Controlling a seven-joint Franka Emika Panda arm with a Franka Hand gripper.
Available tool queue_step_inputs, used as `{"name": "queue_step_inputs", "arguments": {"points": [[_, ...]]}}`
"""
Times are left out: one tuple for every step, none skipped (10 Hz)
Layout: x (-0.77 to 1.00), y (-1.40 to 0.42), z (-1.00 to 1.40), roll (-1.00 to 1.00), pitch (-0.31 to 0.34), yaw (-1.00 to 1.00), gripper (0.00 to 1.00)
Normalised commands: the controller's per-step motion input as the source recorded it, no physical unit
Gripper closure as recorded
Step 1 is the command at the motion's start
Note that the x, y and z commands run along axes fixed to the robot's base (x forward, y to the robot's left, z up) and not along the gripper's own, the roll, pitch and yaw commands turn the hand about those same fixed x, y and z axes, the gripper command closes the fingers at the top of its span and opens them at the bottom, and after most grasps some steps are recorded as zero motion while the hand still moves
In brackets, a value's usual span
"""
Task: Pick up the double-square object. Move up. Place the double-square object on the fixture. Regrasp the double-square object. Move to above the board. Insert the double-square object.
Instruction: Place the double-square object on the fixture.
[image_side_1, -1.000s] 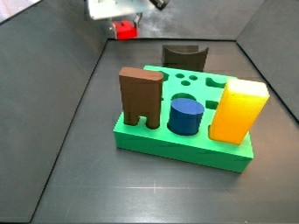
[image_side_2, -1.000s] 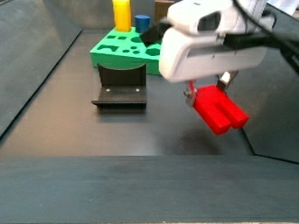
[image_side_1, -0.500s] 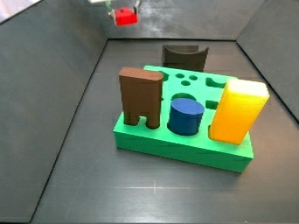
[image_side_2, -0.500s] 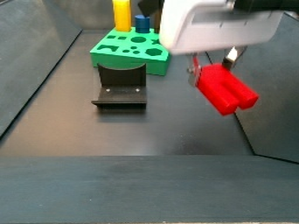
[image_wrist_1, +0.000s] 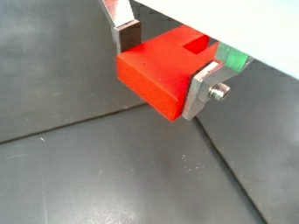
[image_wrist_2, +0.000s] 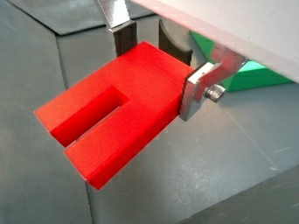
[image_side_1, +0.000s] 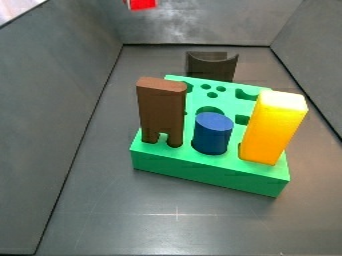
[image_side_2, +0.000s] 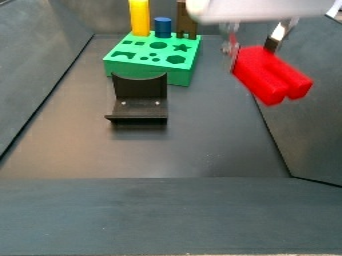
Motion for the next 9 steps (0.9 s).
{"name": "queue_step_inputs", "arguments": {"points": [[-0.01,0.01,0.30,0.10,0.090,0.03,1.00],[1.00,-0.73,0.15,-0.16,0.220,-1.00,1.00],[1.00,-0.72,0.10,-0.17,0.228,-1.00,1.00],[1.00,-0.63,0.09,-0.21,0.269,-1.00,1.00],[1.00,-0.56,0.09,-0.26,0.315,-1.00,1.00],[1.00,-0.50,0.07,-0.27,0.295,-0.78,1.00],[1.00,-0.46,0.07,-0.26,0.259,-0.62,1.00],[1.00,-0.39,0.06,-0.22,0.204,-0.36,1.00],[1.00,-0.37,0.06,-0.20,0.181,-0.27,1.00]]}}
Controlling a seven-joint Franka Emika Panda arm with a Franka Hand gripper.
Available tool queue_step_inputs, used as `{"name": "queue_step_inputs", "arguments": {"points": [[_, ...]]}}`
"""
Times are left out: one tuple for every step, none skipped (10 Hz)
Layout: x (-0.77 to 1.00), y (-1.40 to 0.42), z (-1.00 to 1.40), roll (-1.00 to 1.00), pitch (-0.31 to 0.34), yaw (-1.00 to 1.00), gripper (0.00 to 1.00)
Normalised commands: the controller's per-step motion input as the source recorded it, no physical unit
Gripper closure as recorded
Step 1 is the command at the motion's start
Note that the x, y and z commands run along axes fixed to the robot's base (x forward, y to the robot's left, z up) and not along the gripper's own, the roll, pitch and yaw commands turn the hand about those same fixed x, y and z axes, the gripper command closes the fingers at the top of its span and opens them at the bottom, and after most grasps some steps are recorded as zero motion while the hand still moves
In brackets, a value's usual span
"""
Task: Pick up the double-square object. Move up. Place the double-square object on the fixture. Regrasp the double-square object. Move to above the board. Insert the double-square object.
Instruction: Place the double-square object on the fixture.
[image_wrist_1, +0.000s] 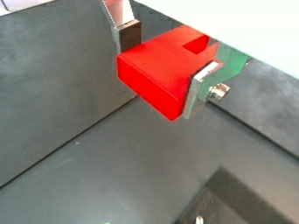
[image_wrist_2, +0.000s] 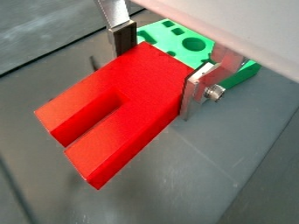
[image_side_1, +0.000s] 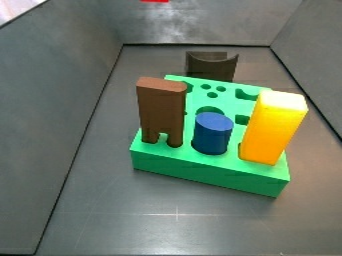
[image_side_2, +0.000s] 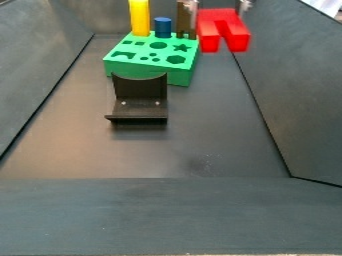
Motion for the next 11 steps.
{"name": "queue_step_inputs", "arguments": {"points": [[1.00,-0.31,0.05,-0.17,0.146,-0.13,1.00],[1.00,-0.28,0.05,-0.16,0.137,-0.09,1.00],[1.00,-0.23,0.04,-0.15,0.133,-0.05,1.00],[1.00,-0.21,0.04,-0.13,0.139,-0.03,1.00],[1.00,-0.17,0.03,-0.11,0.141,-0.01,1.00],[1.00,-0.15,0.03,-0.10,0.139,0.00,1.00],[1.00,-0.13,0.02,-0.09,0.140,0.01,1.00],[1.00,0.26,-0.16,-1.00,-0.068,0.04,1.00],[1.00,0.30,-0.17,-1.00,-0.068,0.03,1.00],[1.00,0.28,-0.15,-1.00,-0.067,0.02,1.00],[1.00,0.19,-0.11,-1.00,-0.057,0.02,1.00]]}}
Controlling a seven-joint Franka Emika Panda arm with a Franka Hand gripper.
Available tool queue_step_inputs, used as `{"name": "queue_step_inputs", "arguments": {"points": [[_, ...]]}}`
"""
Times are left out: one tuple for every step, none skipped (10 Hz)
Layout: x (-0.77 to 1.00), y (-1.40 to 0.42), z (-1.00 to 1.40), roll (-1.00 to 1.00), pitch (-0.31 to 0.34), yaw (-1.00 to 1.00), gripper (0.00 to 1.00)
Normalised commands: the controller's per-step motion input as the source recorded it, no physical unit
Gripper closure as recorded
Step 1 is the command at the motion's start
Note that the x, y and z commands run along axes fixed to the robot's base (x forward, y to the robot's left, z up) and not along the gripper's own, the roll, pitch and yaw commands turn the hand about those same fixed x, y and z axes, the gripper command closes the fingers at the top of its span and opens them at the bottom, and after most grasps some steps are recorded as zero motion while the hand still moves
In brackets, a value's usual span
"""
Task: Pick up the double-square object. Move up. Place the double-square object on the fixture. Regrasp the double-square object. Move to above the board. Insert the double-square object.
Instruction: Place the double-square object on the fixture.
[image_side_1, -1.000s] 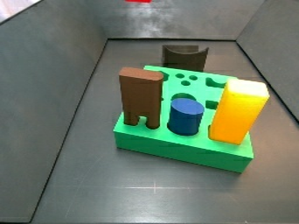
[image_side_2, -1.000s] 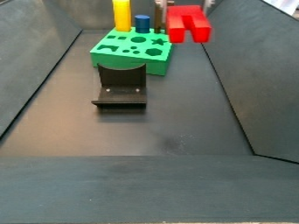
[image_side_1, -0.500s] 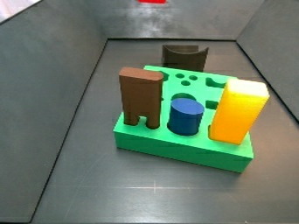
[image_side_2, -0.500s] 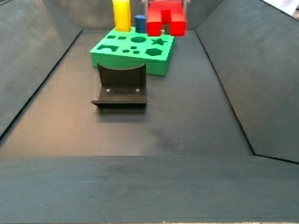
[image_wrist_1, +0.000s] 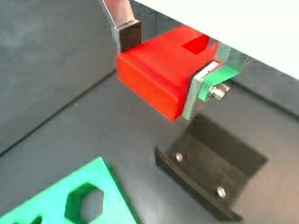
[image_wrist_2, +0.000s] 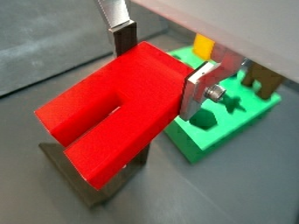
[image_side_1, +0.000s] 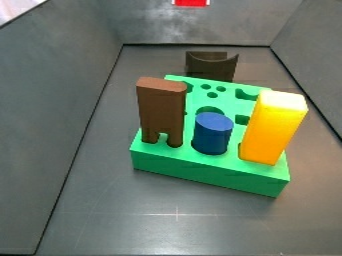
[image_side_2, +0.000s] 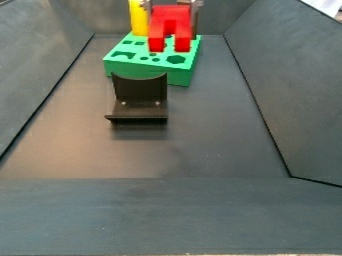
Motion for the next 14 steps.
{"name": "queue_step_inputs", "arguments": {"points": [[0.95,0.14,-0.07,-1.00,-0.038,0.01,1.00],[0.84,0.10,-0.04,-1.00,-0.012,0.01,1.00],[0.71,0.08,-0.02,-1.00,0.022,0.00,1.00],[0.62,0.06,-0.02,-1.00,0.044,0.00,1.00],[0.53,0.05,-0.02,-1.00,0.067,-0.02,1.00],[0.41,0.05,-0.02,-0.92,0.094,-0.04,1.00],[0.33,0.05,-0.01,-0.75,0.095,-0.05,1.00],[0.27,0.05,-0.01,-0.64,0.096,-0.06,1.00],[0.16,0.05,-0.01,-0.41,0.092,-0.08,1.00],[0.07,0.03,0.00,-0.24,0.075,-0.09,1.00],[0.12,0.13,-1.00,-1.00,0.144,-0.03,1.00],[0.12,0.14,-1.00,-1.00,0.128,-0.04,1.00],[0.13,0.14,-1.00,-1.00,0.159,-0.07,1.00],[0.15,0.13,-1.00,-0.89,0.185,-0.11,1.00]]}}
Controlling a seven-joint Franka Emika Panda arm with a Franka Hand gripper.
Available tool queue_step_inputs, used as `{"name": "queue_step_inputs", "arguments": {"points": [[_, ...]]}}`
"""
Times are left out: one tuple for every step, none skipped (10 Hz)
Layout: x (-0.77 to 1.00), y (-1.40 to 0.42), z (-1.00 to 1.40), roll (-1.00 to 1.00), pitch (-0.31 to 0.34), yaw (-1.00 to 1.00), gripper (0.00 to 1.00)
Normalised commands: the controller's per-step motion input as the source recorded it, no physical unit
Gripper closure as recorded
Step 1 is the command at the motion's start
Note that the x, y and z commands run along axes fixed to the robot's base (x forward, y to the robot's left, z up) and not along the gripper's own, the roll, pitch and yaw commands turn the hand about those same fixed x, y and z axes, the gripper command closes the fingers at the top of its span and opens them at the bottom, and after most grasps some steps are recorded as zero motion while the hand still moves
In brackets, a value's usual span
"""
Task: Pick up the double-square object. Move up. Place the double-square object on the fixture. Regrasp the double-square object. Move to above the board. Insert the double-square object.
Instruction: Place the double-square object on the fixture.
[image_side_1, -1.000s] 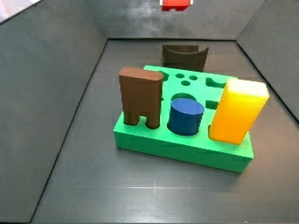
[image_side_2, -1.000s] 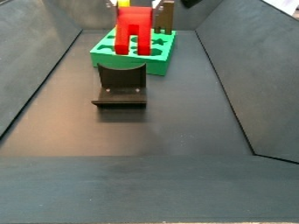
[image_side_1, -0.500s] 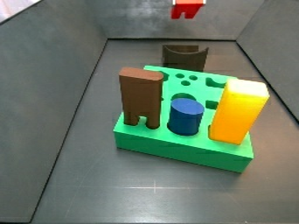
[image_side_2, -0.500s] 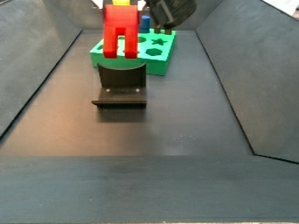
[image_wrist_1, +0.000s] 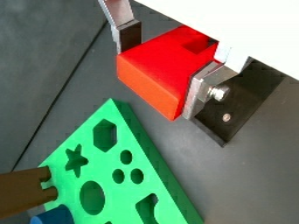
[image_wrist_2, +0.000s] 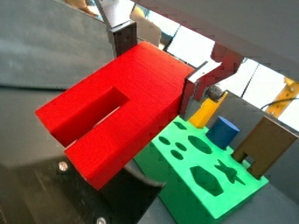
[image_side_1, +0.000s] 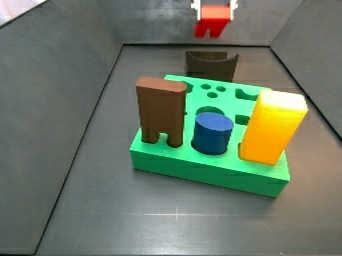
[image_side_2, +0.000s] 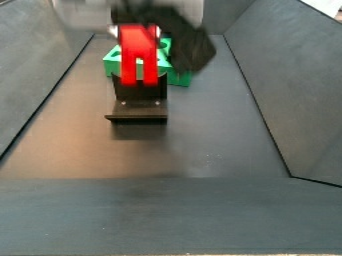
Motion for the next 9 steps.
{"name": "queue_step_inputs", "arguments": {"points": [[0.15,0.14,-1.00,-0.73,0.165,-0.13,1.00],[0.16,0.14,-1.00,-0.62,0.148,-0.15,1.00],[0.17,0.14,-1.00,-0.39,0.110,-0.17,1.00],[0.18,0.14,-1.00,-0.26,0.083,-0.18,1.00],[0.16,0.12,-0.82,-0.18,0.045,-0.18,1.00],[0.13,0.09,-0.61,-0.17,0.016,-0.17,1.00],[0.09,0.11,-0.50,-0.12,-0.025,-0.14,1.00],[0.08,0.11,-0.49,-0.11,-0.032,-0.13,1.00],[0.08,0.11,-0.49,-0.11,-0.033,-0.10,1.00]]}}
